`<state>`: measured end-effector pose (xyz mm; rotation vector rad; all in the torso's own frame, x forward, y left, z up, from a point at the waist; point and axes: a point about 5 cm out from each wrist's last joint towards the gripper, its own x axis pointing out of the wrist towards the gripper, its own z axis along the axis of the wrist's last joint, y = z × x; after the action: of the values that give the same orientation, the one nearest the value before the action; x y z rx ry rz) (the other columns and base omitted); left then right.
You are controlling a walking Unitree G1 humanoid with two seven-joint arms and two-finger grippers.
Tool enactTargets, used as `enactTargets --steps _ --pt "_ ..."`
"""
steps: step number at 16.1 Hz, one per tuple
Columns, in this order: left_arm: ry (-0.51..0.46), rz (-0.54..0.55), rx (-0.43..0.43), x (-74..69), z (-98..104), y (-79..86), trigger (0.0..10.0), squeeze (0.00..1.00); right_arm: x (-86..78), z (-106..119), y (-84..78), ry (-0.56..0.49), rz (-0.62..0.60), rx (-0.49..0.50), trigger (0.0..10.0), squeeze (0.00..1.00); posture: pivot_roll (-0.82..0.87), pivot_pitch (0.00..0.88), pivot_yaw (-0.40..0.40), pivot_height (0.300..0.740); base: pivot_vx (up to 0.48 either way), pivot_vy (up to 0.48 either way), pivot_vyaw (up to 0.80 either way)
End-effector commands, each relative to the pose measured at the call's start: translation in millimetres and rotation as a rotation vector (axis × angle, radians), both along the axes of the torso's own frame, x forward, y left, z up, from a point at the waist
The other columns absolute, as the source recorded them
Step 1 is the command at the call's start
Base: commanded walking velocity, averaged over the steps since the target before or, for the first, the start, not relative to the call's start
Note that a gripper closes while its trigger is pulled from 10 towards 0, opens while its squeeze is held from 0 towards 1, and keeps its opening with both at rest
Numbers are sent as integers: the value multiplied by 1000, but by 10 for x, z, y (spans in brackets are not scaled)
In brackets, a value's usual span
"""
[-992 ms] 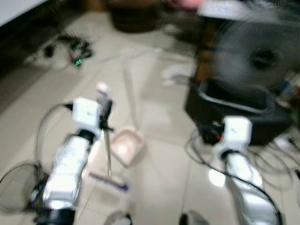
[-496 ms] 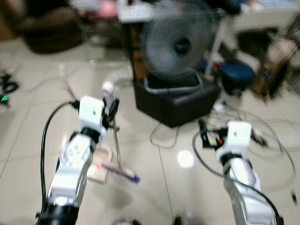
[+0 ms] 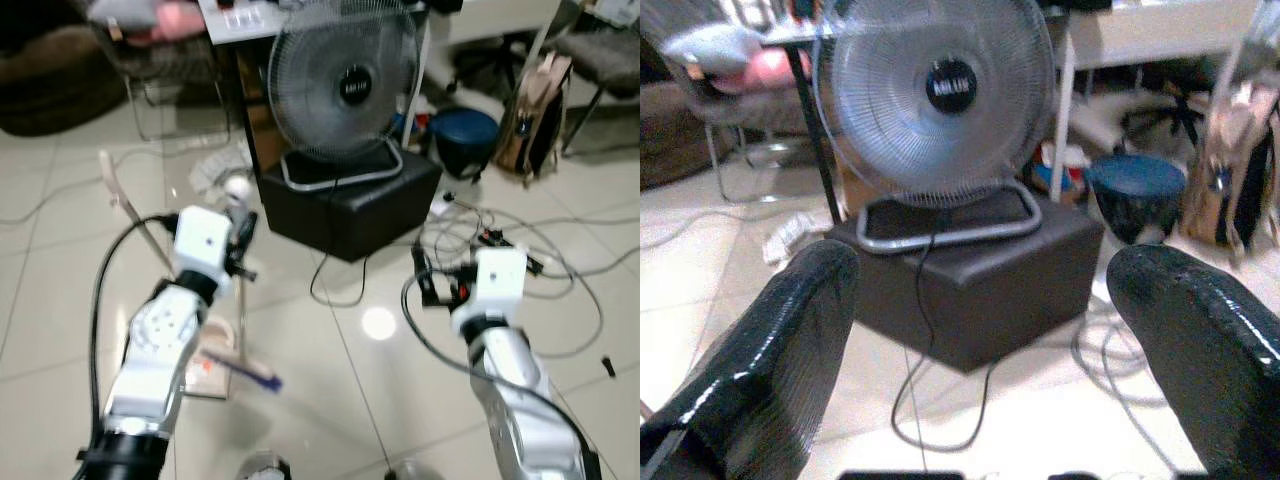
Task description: Sweep floor
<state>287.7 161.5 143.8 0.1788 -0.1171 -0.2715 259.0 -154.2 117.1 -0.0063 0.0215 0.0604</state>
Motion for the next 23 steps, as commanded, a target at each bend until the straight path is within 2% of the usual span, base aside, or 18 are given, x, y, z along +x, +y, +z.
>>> enactTargets --steps 1,6,8,10,11,12,13,14,15,16,17,18,21,23 --pt "-29 -12 -20 17 65 -68 10000 0 -11 -6 -71 0 -9 -20 10000 0 -26 109 59 740 0 0 0" --pt "-36 50 -39 167 157 -20 10000 0 52 56 -73 -23 68 -96 10000 0 -23 114 61 740 0 0 0" --pt "-41 60 -57 213 196 -9 10000 0 37 71 9 -36 176 -186 10000 0 -23 116 66 740 0 0 0" --pt "-43 51 -62 221 204 -26 10000 0 19 68 79 -47 247 -226 10000 0 -22 116 68 740 0 0 0" --pt "-45 46 -68 226 211 -36 10000 0 14 71 108 -57 272 -212 10000 0 -22 114 69 740 0 0 0" --pt "-60 -3 -91 246 264 -92 10000 0 12 80 184 -67 349 -173 10000 0 -21 111 68 740 0 0 0" --pt "-67 -29 -99 249 286 -115 10000 0 13 83 202 -68 369 -154 10000 0 -20 109 68 740 0 0 0" --pt "-83 -89 -121 251 342 -162 10000 0 12 105 232 -80 404 -108 10000 0 -20 109 68 740 0 0 0" --pt "-109 -225 -142 263 451 -250 10000 0 5 198 269 -136 467 44 10000 0 -17 100 66 740 0 0 0" --pt "-124 -293 -162 285 533 -284 10000 0 -6 240 287 -156 523 57 10000 0 -20 99 66 740 0 0 0" --pt "-132 -318 -163 302 578 -299 10000 0 -14 263 291 -159 554 59 10000 0 -23 97 67 740 0 0 0" --pt "-146 -381 -160 344 688 -348 10000 0 -35 322 279 -164 640 73 10000 953 -26 97 67 740 0 0 0" --pt "-162 -460 -153 368 794 -417 10000 0 -22 295 218 -127 715 5 10000 1000 -32 95 66 740 0 0 0" --pt "-164 -553 -165 339 867 -523 10000 0 151 308 131 -142 655 -118 10000 1000 -30 94 62 740 0 0 0"
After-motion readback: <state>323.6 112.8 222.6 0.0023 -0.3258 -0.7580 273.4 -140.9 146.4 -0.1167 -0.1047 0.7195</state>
